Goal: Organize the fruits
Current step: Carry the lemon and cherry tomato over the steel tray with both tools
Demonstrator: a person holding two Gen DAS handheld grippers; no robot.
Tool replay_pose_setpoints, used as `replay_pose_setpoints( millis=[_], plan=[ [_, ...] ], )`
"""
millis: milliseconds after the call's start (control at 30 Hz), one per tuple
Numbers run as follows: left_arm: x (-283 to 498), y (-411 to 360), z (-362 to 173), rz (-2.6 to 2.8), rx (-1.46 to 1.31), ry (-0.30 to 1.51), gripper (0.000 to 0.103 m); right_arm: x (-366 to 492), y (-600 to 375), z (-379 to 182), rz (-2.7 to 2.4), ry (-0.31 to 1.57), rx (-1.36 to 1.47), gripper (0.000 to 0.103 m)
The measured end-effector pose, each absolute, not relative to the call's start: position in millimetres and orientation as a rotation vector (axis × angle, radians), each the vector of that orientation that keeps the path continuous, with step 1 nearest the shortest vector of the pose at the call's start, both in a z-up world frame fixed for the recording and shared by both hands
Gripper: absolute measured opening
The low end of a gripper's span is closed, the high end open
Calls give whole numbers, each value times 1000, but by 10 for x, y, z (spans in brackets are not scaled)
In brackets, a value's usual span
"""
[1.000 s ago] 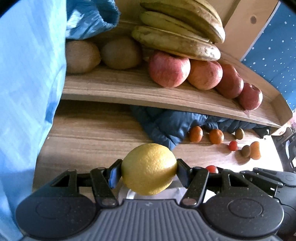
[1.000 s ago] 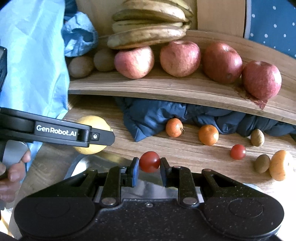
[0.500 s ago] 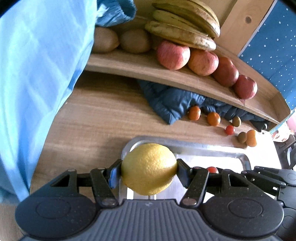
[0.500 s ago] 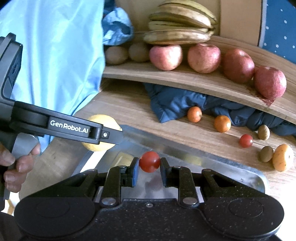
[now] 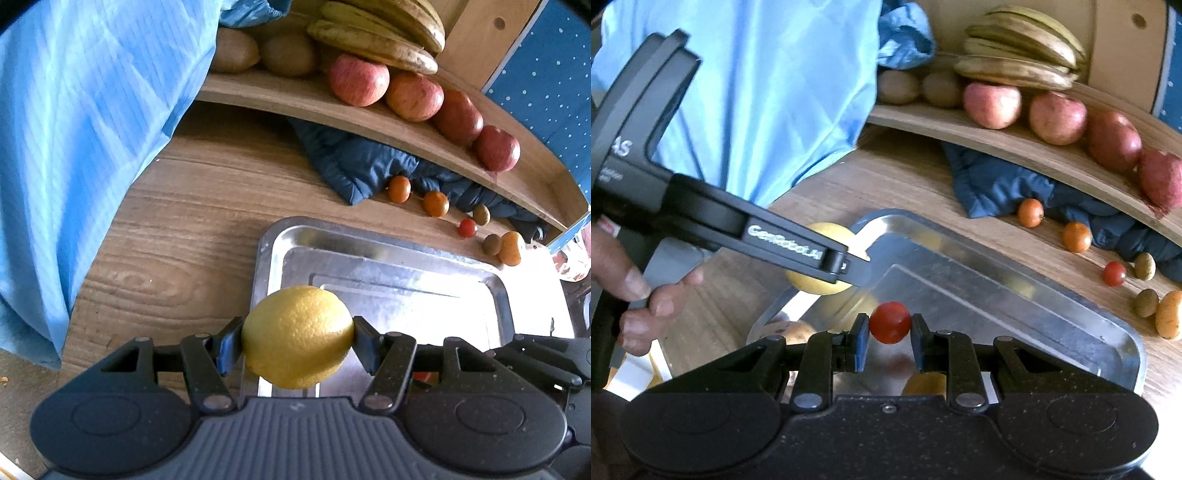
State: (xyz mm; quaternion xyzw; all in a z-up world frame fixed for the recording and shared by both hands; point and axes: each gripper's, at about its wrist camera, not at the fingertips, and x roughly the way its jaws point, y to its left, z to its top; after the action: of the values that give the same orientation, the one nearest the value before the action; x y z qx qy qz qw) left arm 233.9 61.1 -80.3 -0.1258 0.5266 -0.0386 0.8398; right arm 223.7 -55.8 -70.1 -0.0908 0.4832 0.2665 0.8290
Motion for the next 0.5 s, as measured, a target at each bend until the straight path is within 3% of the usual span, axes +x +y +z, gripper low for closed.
replay_pose_setpoints(
  millis=[500],
  plan=[
    [2338,580,-819,-83,-243,1125,66,2110,-473,-793,593,1059,-232,25]
  ],
)
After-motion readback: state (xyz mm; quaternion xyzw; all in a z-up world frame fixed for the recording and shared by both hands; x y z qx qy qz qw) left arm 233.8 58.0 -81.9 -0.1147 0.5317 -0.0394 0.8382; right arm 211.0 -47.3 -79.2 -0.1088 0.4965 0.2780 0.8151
